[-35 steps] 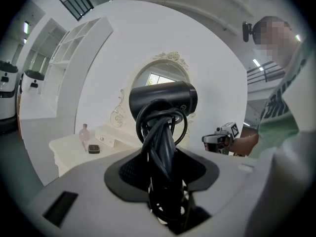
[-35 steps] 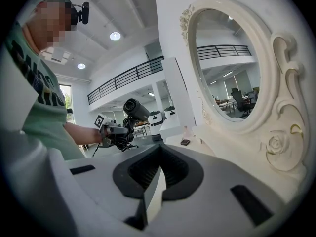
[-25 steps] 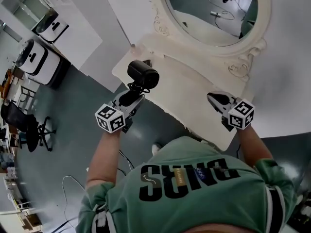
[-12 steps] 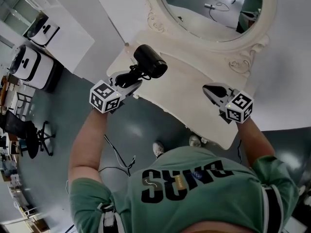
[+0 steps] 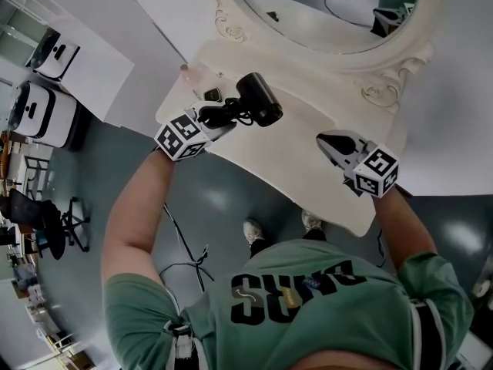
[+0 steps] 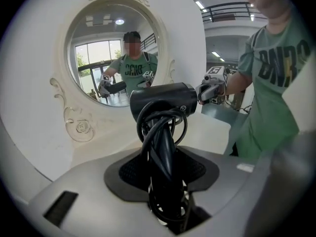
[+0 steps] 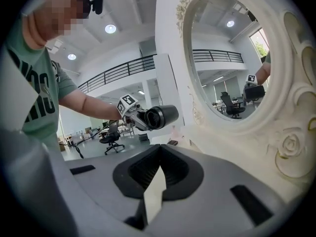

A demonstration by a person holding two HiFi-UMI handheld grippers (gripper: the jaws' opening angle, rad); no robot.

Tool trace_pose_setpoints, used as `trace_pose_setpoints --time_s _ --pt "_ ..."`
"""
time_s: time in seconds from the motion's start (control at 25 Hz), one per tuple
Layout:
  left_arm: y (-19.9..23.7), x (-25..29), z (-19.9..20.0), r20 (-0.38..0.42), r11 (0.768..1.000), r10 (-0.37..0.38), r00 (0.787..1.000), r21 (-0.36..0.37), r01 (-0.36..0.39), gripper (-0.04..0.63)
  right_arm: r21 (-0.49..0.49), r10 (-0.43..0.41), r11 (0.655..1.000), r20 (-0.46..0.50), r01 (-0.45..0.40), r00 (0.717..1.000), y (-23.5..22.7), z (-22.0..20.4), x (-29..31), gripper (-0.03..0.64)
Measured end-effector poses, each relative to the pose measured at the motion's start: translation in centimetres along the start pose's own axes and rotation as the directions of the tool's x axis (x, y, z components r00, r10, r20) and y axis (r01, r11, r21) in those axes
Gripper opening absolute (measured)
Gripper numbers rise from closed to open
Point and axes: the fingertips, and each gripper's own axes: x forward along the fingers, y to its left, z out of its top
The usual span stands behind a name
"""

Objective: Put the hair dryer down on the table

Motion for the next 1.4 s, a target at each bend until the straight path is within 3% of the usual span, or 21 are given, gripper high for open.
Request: trace_pose_setpoints --time_s 0.68,1.0,1.4 --pt "1.7 14.6 -7.0 -0.190 0.987 -0.135 0.973 0.064 0.149 0.179 0.092 -0.081 0.992 0.002 0.081 0.997 -5.3 -6.1 -0.1 -0.006" --pt "2.0 17.4 -9.1 -0.249 0.977 -0.168 0.954 0.088 0.195 0.179 0.107 -0.076 0.991 -0.004 0.076 0.997 -6.4 -7.5 0.3 -0.006" --pt "2.2 19.3 -10.3 -0.269 0.973 -0.185 0.945 0.086 0.215 0.179 0.126 -0.078 0.989 -0.019 0.080 0.997 -6.9 -8.7 0.1 -0.006"
